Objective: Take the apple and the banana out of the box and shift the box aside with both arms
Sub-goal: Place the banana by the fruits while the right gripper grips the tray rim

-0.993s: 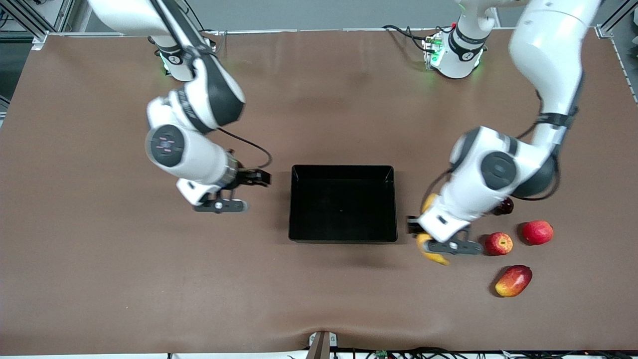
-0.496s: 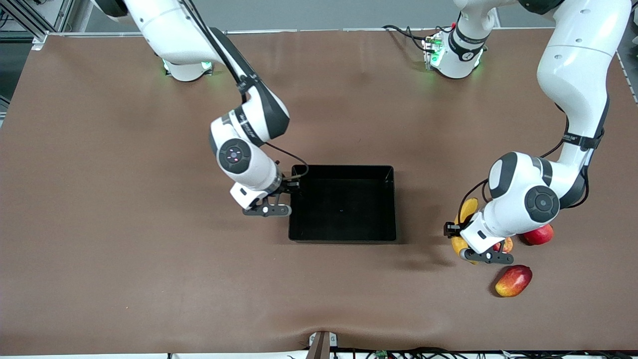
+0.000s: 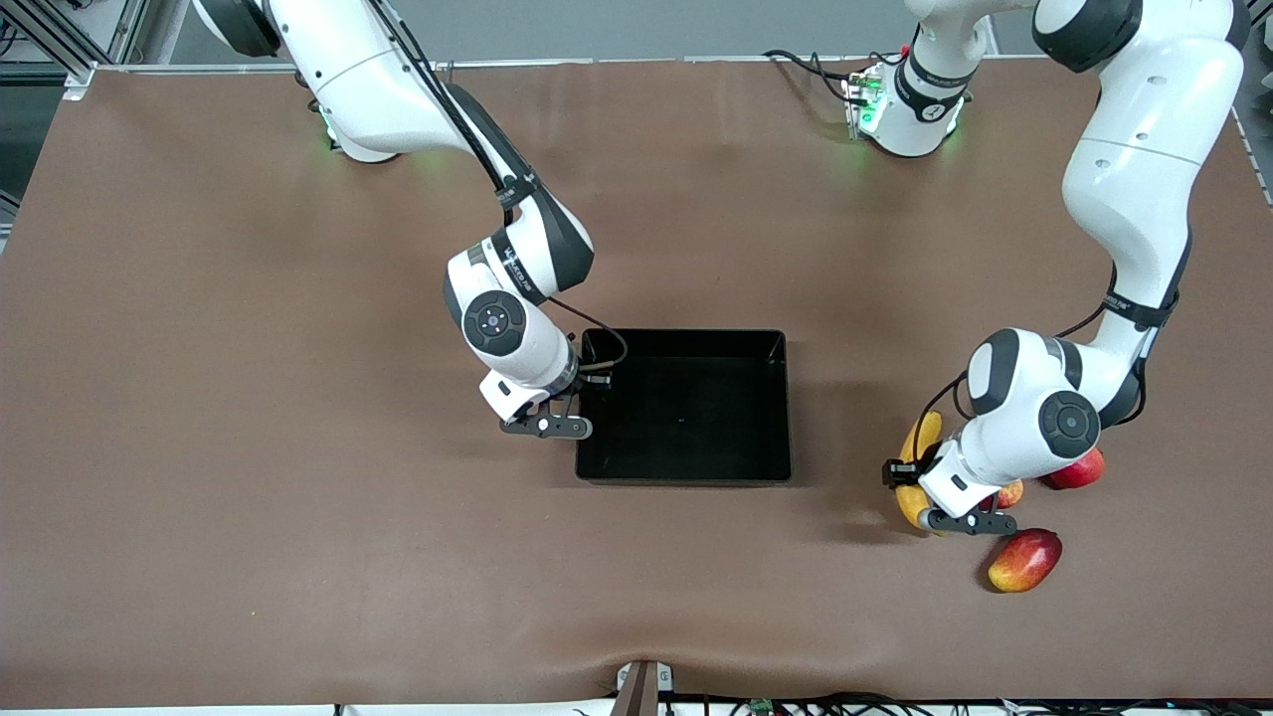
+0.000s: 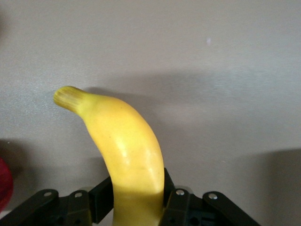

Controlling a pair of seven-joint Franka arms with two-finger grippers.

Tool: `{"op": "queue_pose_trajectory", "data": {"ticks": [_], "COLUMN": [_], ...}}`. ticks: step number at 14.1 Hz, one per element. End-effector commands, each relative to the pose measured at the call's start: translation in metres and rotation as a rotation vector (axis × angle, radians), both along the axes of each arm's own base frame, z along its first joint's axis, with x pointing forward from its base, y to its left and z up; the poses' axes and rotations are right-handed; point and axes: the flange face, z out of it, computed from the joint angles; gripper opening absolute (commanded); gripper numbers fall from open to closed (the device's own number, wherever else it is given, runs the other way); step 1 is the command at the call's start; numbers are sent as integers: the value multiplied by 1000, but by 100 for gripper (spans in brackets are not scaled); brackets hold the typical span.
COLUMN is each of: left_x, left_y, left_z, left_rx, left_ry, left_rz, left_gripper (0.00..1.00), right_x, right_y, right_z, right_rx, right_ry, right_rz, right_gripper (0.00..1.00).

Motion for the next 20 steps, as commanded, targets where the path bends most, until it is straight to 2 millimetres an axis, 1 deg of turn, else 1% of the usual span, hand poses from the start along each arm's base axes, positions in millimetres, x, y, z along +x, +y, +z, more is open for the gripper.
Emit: {"op": "queue_pose_trajectory", "data": {"ticks": [1, 3, 4, 5, 6, 7, 8, 9, 10, 11, 13, 14, 15, 16, 17, 18, 19, 20], "left_x": [5, 7, 6, 6, 8, 8, 7, 7, 8, 10, 9, 7, 4, -1, -7, -16, -26, -35], "left_y": [5, 10, 8, 8, 14, 16, 17, 18, 18, 13, 11, 4, 1, -1, -2, 0, 5, 9], "left_z": [-9, -13, -15, -23, -24, -24, -26, -24, -18, -4, 30, 53, 78, 104, 132, 161, 190, 214], "left_rx": [-11, -4, -6, -7, -4, -2, -2, -2, -3, -4, 16, 25, 41, 62, 86, 115, 146, 164], "left_ry": [-41, -54, -55, -54, -72, -74, -75, -84, -91, -102, -93, -74, -61, -44, -23, -3, 23, 43], "left_rz": [22, 35, 34, 37, 46, 48, 50, 50, 53, 50, 39, 23, 13, -1, -14, -19, -24, -20], "left_gripper": [0, 0, 0, 0, 0, 3, 85, 100, 100, 100, 100, 100, 100, 100, 100, 100, 100, 100], "right_x": [5, 8, 11, 14, 12, 13, 16, 21, 28, 33, 41, 41, 45, 50, 51, 53, 57, 57], "right_y": [2, 1, -1, -1, -1, -7, -17, -31, -47, -65, -99, -112, -131, -155, -170, -190, -216, -233], "right_z": [1, 6, 11, 17, 20, 26, 34, 53, 73, 85, 111, 122, 128, 135, 141, 146, 150, 156], "right_rx": [12, 17, 23, 28, 23, 17, 9, 10, 19, 23, 30, 31, 33, 39, 42, 41, 39, 32], "right_ry": [4, 1, -4, -8, 2, 18, 46, 52, 49, 58, 81, 86, 91, 83, 83, 97, 116, 125], "right_rz": [-21, -24, -29, -30, -24, -25, -31, -37, -23, 9, 18, 14, 1, -8, -5, -14, -30, -22], "right_gripper": [0, 0, 0, 0, 0, 0, 0, 0, 0, 0, 0, 0, 0, 0, 0, 0, 0, 0]}}
